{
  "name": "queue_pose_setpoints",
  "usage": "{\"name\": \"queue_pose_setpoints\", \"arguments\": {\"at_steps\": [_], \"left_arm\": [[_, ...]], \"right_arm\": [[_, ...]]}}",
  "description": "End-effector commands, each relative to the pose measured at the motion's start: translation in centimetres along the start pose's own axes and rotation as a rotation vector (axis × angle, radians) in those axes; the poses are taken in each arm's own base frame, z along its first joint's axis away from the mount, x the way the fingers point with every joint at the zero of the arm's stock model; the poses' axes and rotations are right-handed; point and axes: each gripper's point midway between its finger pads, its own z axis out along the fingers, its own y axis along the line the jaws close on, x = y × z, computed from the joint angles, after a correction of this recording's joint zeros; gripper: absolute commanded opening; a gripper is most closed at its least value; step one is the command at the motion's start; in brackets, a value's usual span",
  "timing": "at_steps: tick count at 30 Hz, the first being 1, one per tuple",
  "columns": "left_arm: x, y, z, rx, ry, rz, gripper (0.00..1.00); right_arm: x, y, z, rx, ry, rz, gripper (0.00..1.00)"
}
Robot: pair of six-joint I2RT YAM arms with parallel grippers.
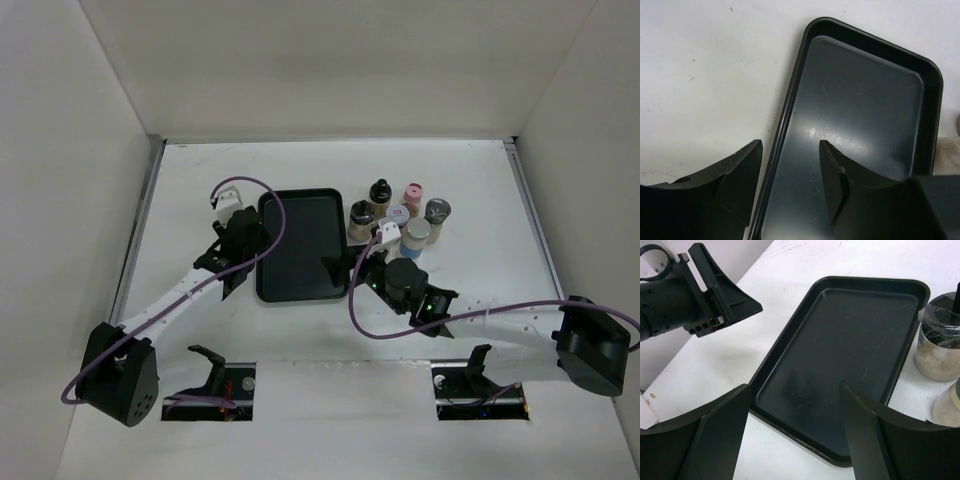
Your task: Organize the condiment bottles
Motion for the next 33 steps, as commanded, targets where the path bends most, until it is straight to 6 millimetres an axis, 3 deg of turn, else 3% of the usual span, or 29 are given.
{"name": "queue_pose_setpoints", "arguments": {"at_steps": [1, 9, 12, 19, 23, 26, 28, 33], "left_arm": [[-2.4, -1.8, -0.2, 0.066, -0.058, -0.035, 0.48], [-1.8, -0.3, -1.0, 0.07, -0.101, -0.067, 0.48], [-1.7, 0.5, -1.6, 0.076, -0.147, -0.104, 0.5], [-1.2, 1.1, -2.5, 0.128, -0.2, -0.194, 0.48], [-1.0, 1.0, -2.7, 0.189, -0.224, -0.258, 0.35], [-1.1, 1.2, -2.7, 0.206, -0.241, -0.27, 0.21], [-1.1, 1.4, -2.9, 0.217, -0.246, -0.278, 0.16], [-0.9, 1.3, -3.0, 0.243, -0.245, -0.288, 0.2]], "right_arm": [[-1.5, 0.9, 0.2, -0.036, -0.057, 0.02, 0.76], [-1.3, 0.1, 0.5, -0.016, -0.057, -0.001, 0.25], [-1.7, -0.5, 0.7, 0.015, -0.061, -0.041, 0.16], [-4.8, -4.6, -0.3, 0.303, -0.074, -0.145, 0.01], [-6.9, -7.3, -2.1, 0.41, -0.127, -0.063, 0.07], [-8.1, -10.2, -3.3, 0.49, -0.147, -0.047, 0.29], [-8.3, -11.9, -3.7, 0.535, -0.132, -0.064, 0.37], [-9.0, -16.3, -5.2, 0.71, -0.084, -0.08, 0.7]]}}
